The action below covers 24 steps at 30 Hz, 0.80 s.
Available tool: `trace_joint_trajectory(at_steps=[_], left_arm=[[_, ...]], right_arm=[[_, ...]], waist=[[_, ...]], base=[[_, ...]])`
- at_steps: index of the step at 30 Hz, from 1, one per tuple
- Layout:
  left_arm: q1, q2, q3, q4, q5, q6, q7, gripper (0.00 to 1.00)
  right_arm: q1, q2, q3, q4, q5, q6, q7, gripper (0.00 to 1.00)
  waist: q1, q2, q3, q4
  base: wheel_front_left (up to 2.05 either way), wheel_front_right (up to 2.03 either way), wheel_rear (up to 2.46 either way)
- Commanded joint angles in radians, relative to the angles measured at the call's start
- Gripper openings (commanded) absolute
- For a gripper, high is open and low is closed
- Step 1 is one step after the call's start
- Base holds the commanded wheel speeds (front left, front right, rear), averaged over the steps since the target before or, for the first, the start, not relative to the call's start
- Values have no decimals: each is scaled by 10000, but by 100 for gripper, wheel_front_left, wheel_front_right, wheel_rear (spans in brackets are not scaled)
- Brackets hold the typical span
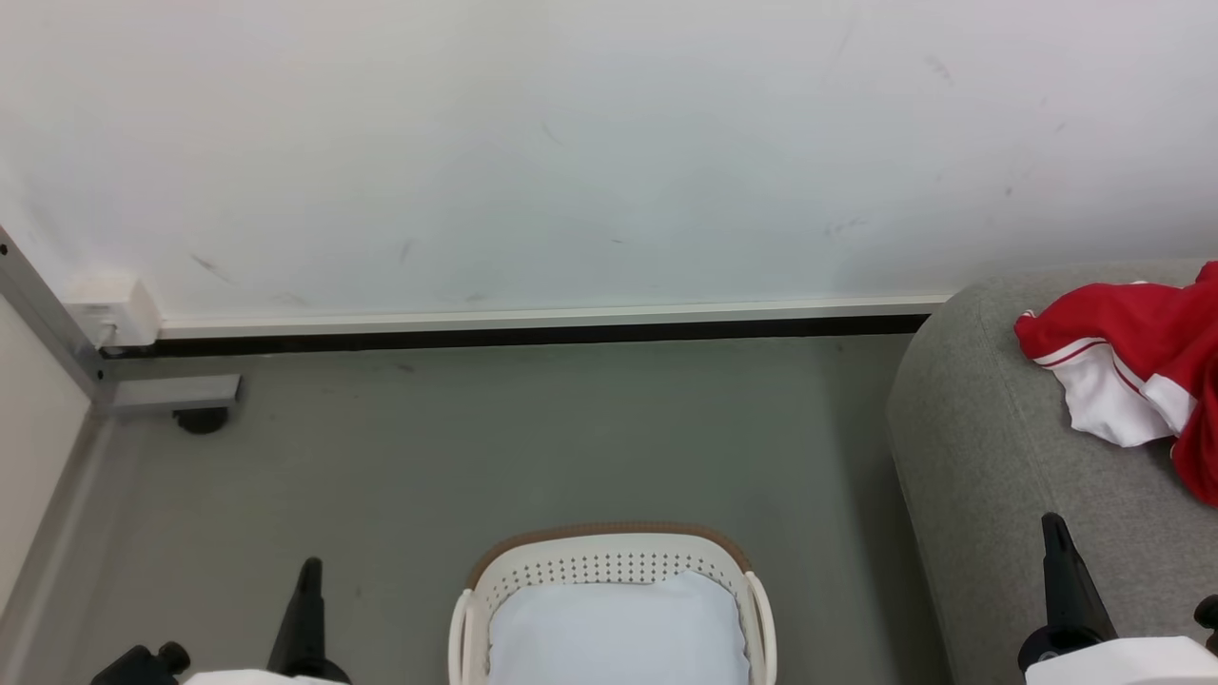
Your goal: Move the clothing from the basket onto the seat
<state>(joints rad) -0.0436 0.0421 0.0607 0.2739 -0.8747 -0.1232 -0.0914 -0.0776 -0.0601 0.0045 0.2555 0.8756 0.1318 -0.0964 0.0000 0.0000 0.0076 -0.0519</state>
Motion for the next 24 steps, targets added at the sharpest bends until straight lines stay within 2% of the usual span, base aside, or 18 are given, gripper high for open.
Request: trace_joint_trajectory(at_steps=[1,24], left_arm=[[-245,70,66,-151,-423,-42,98,0],[-413,88,233,-209,-2798,-64,773,0]], right_arm=[[-240,-43,-90,-150,420,-6,85,0],[-301,-20,-441,-155,2825,-10,756,0]], waist=[[0,0,-1,13],[0,0,-13,147]], base=[[0,0,0],[0,0,0]])
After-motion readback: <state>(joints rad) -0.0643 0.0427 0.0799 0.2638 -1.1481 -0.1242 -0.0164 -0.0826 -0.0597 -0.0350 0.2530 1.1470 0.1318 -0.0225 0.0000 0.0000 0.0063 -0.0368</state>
